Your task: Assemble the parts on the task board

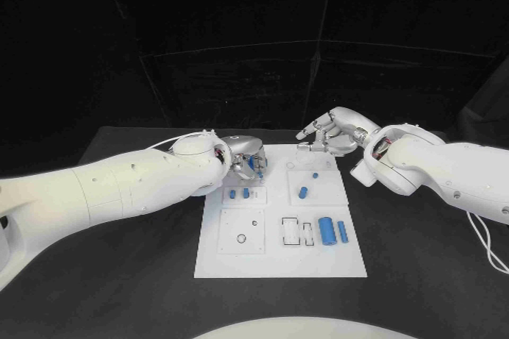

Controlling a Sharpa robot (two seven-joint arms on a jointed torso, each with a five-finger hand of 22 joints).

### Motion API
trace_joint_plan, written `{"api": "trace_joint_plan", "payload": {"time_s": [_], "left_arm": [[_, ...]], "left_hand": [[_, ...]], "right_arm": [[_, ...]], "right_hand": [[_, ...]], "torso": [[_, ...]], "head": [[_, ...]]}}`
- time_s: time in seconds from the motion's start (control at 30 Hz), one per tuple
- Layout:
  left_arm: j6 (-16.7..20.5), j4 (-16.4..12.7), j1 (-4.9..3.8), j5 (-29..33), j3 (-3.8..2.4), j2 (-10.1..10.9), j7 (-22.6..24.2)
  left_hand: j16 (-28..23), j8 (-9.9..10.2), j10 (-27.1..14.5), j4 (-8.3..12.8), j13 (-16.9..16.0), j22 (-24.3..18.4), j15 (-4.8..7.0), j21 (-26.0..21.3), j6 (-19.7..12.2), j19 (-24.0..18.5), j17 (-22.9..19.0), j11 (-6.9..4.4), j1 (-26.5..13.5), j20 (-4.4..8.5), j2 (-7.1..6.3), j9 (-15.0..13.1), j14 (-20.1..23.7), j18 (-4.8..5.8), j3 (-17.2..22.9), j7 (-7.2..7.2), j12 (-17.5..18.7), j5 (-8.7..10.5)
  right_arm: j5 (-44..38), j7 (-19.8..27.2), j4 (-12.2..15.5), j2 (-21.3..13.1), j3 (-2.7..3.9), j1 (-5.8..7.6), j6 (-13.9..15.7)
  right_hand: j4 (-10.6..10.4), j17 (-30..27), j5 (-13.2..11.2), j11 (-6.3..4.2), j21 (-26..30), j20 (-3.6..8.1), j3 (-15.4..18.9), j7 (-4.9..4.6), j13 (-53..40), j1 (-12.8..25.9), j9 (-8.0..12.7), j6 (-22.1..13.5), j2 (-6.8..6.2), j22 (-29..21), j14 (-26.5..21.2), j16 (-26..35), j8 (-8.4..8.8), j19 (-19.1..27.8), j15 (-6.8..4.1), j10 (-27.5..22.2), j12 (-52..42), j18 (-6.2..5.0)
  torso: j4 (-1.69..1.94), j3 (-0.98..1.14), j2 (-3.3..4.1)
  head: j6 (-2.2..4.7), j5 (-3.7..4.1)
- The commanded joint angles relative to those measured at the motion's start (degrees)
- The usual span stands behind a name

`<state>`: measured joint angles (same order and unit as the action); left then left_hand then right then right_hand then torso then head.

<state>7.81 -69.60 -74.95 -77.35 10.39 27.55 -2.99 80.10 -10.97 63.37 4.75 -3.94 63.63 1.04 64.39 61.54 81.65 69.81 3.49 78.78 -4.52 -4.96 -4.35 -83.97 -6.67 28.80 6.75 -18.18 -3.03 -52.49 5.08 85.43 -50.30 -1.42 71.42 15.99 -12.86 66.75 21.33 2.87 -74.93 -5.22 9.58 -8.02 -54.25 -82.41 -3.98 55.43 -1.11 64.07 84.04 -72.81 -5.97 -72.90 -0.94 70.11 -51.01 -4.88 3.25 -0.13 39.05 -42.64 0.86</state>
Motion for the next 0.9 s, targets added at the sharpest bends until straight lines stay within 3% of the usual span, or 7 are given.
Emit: {"api": "trace_joint_plan", "payload": {"time_s": [0.03, 0.17, 0.33, 0.57, 0.9], "left_arm": [[2.1, -1.7, -0.17, 1.8, -0.70, 1.5, 1.3], [1.5, -3.3, -0.28, 2.4, -1.23, 3.5, 1.1], [-0.1, -3.8, -0.33, 3.1, -1.42, 4.8, 0.3], [-2.2, -3.1, -0.17, 3.3, -1.28, 5.3, -0.8], [-4.4, -1.9, -0.02, 3.3, -0.59, 5.4, -2.4]], "left_hand": [[0.4, 0.3, 0.2, 0.1, 0.0, 0.1, 0.17, 0.4, 0.0, 0.4, -0.1, 0.12, -0.3, 0.11, -0.27, 0.1, -2.1, 0.80, 0.4, 0.55, 0.3, 0.18], [0.3, 0.4, 0.3, 0.1, 0.0, 0.1, 0.15, 0.4, 0.1, 0.4, -0.2, 0.13, -0.4, 0.09, -0.37, 0.1, -2.1, 0.80, 0.4, 0.56, 0.4, 0.18], [0.3, 0.5, 0.5, 0.2, 0.0, 0.3, 0.14, 0.6, 0.2, 0.5, -0.3, 0.13, -0.7, 0.07, -0.50, 0.1, -2.1, 0.83, 0.5, 0.55, 0.5, 0.18], [0.2, 0.5, 0.5, 0.2, 0.0, 0.3, 0.13, 0.6, 0.3, 0.5, -0.5, 0.13, -0.8, 0.06, -0.53, 0.1, -2.0, 0.82, 0.5, 0.54, 0.6, 0.18], [0.1, 0.7, 0.6, 0.2, 0.0, 0.1, 0.12, 0.4, 0.3, 0.4, -0.7, 0.15, -1.0, 0.04, -0.70, 0.1, -2.0, 0.78, 0.5, 0.54, 0.8, 0.18]], "right_arm": [[0.2, 0.4, 0.0, 0.0, 0.03, 0.11, -0.3], [0.2, 0.4, -0.1, -0.1, 0.03, 0.10, -0.3], [0.2, 0.3, -0.3, -0.2, 0.03, 0.10, -0.3], [0.2, 0.3, -0.3, -0.1, 0.03, 0.10, -0.3], [0.2, 0.4, -0.2, -0.2, 0.03, 0.10, -0.2]], "right_hand": [[0.1, 0.1, 0.1, 0.05, 0.3, 0.09, 0.3, 0.04, -0.1, 0.1, 0.0, -0.1, 0.45, 0.0, 1.1, 0.2, -0.25, 0.2, -0.35, -0.1, -0.1, -0.86], [0.1, 0.1, 0.1, 0.05, 0.3, 0.09, 0.3, 0.04, -0.1, 0.1, 0.0, -0.1, 0.45, 0.0, 1.1, 0.2, -0.25, 0.2, -0.35, -0.1, -0.1, -0.86], [0.1, 0.1, 0.1, 0.05, 0.3, 0.09, 0.3, 0.04, -0.1, 0.1, 0.0, -0.1, 0.45, 0.0, 1.1, 0.2, -0.25, 0.2, -0.35, -0.1, -0.1, -0.86], [0.1, 0.1, 0.1, 0.05, 0.3, 0.09, 0.3, 0.04, -0.1, 0.1, 0.0, -0.1, 0.45, 0.0, 1.1, 0.2, -0.25, 0.2, -0.35, -0.1, -0.1, -0.86], [0.2, -0.1, 0.1, 0.04, 0.4, 0.10, 0.4, 0.04, 0.2, 0.0, 0.0, 0.0, 0.53, -0.1, 1.1, 0.3, -0.29, 0.3, -0.36, -0.2, 0.1, -0.89]], "torso": [[0.04, -0.02, 0.05], [0.00, 0.04, 0.08], [0.00, 0.03, 0.08], [-0.16, -0.01, 0.15], [-0.18, 0.04, 0.14]], "head": [[0.12, -0.26], [0.20, -0.47], [0.16, -0.60], [0.04, -0.85], [-0.10, -0.92]]}}
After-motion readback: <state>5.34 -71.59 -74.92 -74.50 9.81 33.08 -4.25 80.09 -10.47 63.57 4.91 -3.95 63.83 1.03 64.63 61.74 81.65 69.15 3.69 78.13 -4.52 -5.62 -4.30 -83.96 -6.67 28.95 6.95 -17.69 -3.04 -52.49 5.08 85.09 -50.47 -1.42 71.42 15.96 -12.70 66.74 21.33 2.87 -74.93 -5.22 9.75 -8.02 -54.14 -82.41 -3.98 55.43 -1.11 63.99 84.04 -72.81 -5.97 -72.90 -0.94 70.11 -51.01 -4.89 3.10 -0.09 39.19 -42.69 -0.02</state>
